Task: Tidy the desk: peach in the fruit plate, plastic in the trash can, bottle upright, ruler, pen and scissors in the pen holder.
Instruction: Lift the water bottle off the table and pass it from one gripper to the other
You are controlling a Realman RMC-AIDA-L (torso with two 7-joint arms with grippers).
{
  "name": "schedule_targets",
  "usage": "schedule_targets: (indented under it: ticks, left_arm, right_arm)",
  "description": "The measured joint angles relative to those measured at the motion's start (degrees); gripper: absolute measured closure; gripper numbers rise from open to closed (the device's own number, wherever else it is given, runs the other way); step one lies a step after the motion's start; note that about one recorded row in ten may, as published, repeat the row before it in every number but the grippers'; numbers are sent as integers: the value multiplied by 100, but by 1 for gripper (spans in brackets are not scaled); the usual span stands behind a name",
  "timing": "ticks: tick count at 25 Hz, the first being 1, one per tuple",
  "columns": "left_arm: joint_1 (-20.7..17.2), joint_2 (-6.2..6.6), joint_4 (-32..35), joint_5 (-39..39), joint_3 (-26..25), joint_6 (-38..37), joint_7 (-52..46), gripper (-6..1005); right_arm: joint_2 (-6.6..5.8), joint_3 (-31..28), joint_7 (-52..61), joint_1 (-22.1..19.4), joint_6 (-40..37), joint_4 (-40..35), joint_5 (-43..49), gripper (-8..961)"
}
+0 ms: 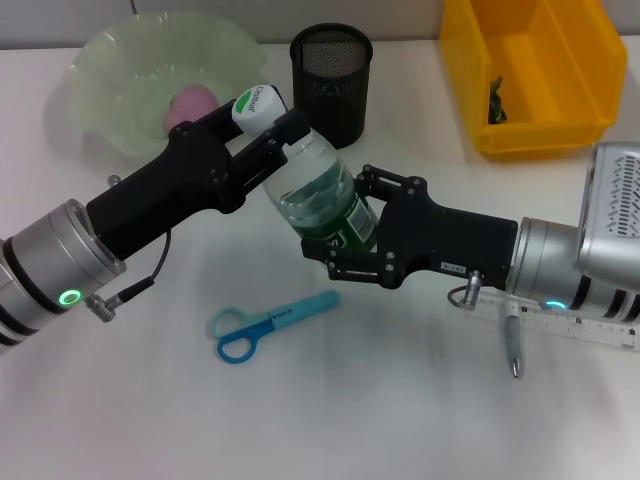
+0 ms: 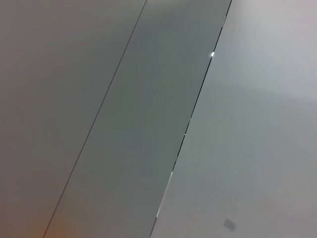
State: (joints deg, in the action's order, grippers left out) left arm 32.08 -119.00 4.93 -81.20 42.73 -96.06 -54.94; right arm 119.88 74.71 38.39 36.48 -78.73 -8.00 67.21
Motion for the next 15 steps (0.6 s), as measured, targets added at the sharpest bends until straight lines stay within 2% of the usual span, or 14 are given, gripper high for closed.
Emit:
schedule_targets:
  ticks: [15]
  left_arm:
    - [19, 13, 29, 0, -2, 96, -8, 542]
  right_arm:
    - [0, -18, -16, -19, 50, 1, 1, 158]
